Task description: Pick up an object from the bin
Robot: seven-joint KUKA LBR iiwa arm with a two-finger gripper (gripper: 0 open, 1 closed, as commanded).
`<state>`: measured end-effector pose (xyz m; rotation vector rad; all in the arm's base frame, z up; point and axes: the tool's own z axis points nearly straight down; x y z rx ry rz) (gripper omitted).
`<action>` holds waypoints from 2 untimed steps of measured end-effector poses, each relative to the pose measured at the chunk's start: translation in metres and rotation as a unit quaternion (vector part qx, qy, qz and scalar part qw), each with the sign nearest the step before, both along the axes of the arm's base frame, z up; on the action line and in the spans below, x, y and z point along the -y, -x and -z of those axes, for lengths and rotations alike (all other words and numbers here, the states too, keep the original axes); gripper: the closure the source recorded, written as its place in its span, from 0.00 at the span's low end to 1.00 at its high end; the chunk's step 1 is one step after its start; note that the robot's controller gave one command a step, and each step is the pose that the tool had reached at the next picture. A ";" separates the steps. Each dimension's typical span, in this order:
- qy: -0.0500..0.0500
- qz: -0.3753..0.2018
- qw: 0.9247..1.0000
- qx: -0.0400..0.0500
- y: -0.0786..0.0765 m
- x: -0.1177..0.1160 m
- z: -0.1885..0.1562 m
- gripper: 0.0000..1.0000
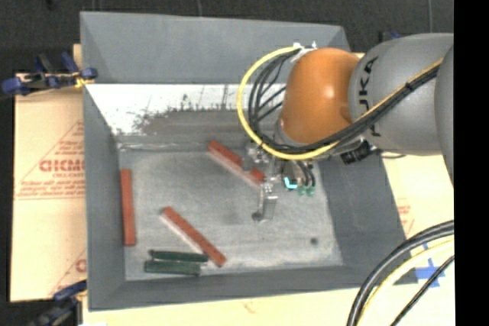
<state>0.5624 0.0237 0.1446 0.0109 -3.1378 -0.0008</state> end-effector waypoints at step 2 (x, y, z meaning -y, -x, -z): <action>0.000 0.026 1.000 0.009 -0.028 -0.008 0.017 0.00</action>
Offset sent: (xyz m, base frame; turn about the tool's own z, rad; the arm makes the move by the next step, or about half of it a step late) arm 0.0682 0.0278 -0.0746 0.1259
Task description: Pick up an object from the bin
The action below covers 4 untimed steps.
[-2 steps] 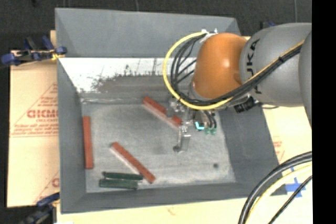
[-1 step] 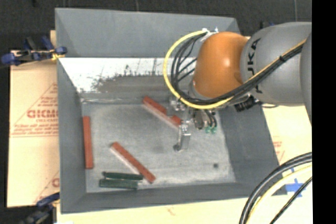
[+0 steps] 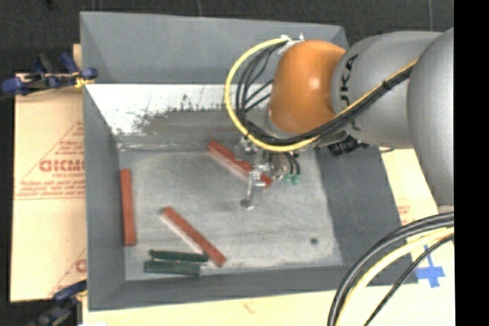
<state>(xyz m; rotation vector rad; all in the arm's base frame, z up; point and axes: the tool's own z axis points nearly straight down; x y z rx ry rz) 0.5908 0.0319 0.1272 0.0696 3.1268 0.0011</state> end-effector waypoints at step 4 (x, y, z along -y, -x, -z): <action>0.000 0.104 0.995 0.000 -0.039 -0.017 0.052 1.00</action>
Offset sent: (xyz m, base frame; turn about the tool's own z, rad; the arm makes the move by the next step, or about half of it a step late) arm 0.0423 0.0033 0.0044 0.1502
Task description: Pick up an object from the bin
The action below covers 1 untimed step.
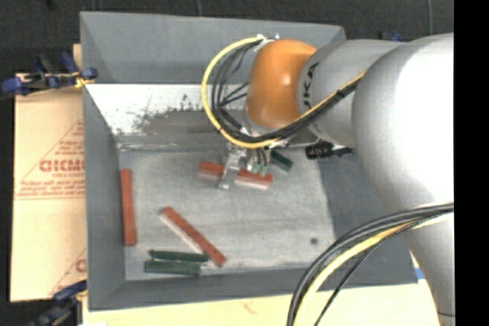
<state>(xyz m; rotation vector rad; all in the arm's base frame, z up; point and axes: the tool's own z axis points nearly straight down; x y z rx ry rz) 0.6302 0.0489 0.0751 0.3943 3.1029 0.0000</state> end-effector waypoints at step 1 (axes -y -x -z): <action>0.000 0.000 1.000 0.000 0.000 0.000 0.000 1.00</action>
Offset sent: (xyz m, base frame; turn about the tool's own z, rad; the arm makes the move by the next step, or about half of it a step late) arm 0.0000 -0.0001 0.0674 0.0000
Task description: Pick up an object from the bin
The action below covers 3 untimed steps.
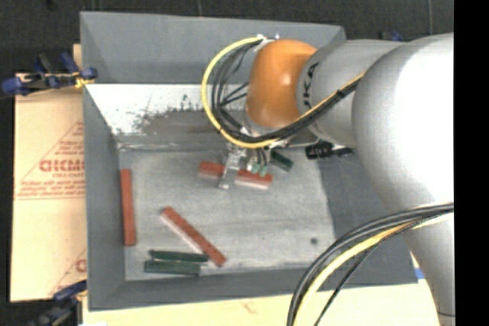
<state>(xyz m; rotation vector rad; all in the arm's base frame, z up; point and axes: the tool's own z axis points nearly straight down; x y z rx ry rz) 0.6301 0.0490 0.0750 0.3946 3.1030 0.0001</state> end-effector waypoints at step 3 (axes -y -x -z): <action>-0.001 0.000 1.000 -0.003 0.000 0.000 -0.036 1.00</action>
Offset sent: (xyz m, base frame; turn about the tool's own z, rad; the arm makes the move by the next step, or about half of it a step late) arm 0.0003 0.0001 0.0338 0.0000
